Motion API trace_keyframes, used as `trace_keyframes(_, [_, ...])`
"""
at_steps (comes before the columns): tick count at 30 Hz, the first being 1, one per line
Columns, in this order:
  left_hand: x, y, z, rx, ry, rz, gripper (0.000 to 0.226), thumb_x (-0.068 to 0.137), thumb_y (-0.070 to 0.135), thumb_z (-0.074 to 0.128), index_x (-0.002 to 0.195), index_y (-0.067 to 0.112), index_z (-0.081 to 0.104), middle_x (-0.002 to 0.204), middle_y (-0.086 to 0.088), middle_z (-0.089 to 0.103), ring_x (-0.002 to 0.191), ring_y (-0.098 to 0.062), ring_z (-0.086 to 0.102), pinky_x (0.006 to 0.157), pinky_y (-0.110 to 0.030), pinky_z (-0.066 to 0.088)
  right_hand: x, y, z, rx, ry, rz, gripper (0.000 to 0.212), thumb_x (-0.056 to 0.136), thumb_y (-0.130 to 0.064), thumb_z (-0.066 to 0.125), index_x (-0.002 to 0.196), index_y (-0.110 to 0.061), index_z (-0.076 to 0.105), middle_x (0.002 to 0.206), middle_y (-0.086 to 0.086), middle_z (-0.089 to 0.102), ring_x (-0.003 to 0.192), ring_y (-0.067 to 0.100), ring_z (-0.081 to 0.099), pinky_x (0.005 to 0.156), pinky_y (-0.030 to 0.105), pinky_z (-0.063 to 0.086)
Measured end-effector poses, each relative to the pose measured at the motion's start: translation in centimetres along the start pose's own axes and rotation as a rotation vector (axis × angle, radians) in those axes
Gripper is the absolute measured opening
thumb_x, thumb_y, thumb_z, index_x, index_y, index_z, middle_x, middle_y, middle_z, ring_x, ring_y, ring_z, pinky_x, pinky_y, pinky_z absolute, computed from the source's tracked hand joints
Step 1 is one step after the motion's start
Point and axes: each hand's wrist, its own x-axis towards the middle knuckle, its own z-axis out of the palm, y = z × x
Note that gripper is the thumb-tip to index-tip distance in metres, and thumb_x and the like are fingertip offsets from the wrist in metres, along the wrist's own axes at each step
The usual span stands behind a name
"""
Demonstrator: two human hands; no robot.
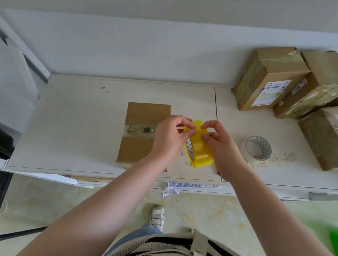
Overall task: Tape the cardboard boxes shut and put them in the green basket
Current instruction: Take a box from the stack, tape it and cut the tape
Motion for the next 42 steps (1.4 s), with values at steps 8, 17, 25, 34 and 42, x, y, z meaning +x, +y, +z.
trace_keyframes(8, [-0.4, 1.9, 0.2, 0.095, -0.042, -0.003, 0.009, 0.088, 0.021, 0.072, 0.086, 0.014, 0.066, 0.086, 0.014, 0.062, 0.083, 0.001, 0.057, 0.07, -0.007, 0.036, 0.0, 0.2, 0.0, -0.219, 0.046, -0.249, 0.021, 0.099, -0.017, 0.055, 0.111, -0.033, 0.052, 0.095, 0.004, 0.064, 0.066, 0.005, 0.055, 0.06, 0.017, 0.042])
trace_keyframes(17, [0.2, 2.1, -1.0, 0.097, -0.192, 0.116, 0.012, 0.095, 0.02, 0.061, 0.086, 0.014, 0.057, 0.076, 0.01, 0.055, 0.071, -0.008, 0.05, 0.066, -0.023, 0.04, -0.4, 0.1, 0.6, 0.283, 0.011, 0.088, 0.012, 0.098, -0.016, 0.057, 0.087, -0.021, 0.056, 0.09, 0.012, 0.058, 0.085, 0.027, 0.057, 0.084, 0.047, 0.051])
trace_keyframes(25, [0.4, 1.1, -2.4, 0.004, -0.368, 0.169, 0.021, 0.084, 0.026, 0.074, 0.098, 0.023, 0.059, 0.087, 0.01, 0.059, 0.088, -0.007, 0.059, 0.077, -0.021, 0.046, 0.0, -0.5, -0.6, 0.281, -0.044, 0.166, 0.013, 0.098, -0.019, 0.056, 0.085, -0.019, 0.055, 0.087, 0.007, 0.065, 0.083, 0.025, 0.065, 0.071, 0.035, 0.057])
trace_keyframes(34, [-0.7, 1.0, -1.8, 0.126, -0.086, 0.325, 0.068, 0.084, 0.008, 0.074, 0.14, 0.028, 0.043, 0.086, 0.009, 0.066, 0.081, -0.004, 0.064, 0.075, -0.016, 0.051, 0.5, -1.0, -0.6, 0.216, -0.064, 0.258, 0.011, 0.099, -0.022, 0.055, 0.089, -0.019, 0.055, 0.083, 0.003, 0.064, 0.077, 0.018, 0.063, 0.071, 0.032, 0.054])
trace_keyframes(42, [-0.6, 0.8, -1.3, 0.165, -0.091, 0.372, 0.016, 0.087, 0.002, 0.068, 0.09, 0.014, 0.057, 0.099, 0.0, 0.061, 0.083, -0.007, 0.061, 0.073, -0.021, 0.05, 0.8, -1.6, -0.6, 0.241, -0.079, 0.265, 0.012, 0.1, -0.023, 0.054, 0.088, -0.019, 0.054, 0.077, 0.0, 0.063, 0.068, 0.015, 0.062, 0.067, 0.032, 0.051])
